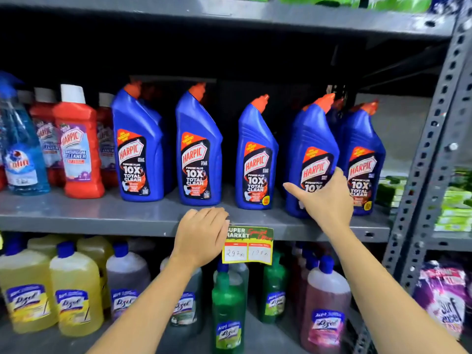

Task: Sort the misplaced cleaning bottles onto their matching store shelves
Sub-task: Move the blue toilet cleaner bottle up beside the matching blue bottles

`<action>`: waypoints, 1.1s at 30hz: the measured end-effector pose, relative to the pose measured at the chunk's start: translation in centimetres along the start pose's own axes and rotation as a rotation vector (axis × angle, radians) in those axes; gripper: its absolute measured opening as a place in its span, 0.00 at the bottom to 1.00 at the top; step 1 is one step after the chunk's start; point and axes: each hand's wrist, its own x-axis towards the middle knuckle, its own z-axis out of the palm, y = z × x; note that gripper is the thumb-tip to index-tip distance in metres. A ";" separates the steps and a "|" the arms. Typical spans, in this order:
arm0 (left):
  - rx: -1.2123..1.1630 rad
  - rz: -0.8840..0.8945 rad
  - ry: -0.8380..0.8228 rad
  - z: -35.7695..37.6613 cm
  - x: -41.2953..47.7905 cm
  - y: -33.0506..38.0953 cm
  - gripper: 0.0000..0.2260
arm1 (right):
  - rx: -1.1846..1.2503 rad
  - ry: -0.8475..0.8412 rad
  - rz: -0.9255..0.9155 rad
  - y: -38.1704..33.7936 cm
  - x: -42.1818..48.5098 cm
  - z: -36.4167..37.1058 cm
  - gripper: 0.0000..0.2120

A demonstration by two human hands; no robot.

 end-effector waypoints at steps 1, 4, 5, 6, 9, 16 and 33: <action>0.006 -0.001 0.010 0.1 0.0 0.0 0.14 | -0.038 -0.007 -0.007 0.0 -0.2 0.2 0.58; 0.006 -0.006 0.023 0.2 -0.1 0.1 0.14 | -0.108 -0.013 -0.018 0.0 -0.7 0.4 0.58; 0.000 -0.006 0.025 0.2 -0.1 0.1 0.14 | -0.113 -0.016 -0.016 0.0 -0.8 0.4 0.57; -0.004 -0.006 0.025 0.2 -0.1 0.1 0.14 | -0.113 -0.024 -0.012 -0.1 -0.8 0.4 0.57; -0.006 -0.007 0.024 0.0 -0.1 0.1 0.14 | -0.121 -0.066 -0.006 -0.1 -0.9 0.3 0.63; -0.012 -0.012 0.033 0.0 -0.2 0.2 0.14 | -0.097 -0.149 0.001 0.4 -0.6 1.1 0.64; -0.014 -0.017 0.035 -0.2 -0.1 0.3 0.14 | 0.009 -0.201 0.009 1.1 0.9 1.7 0.59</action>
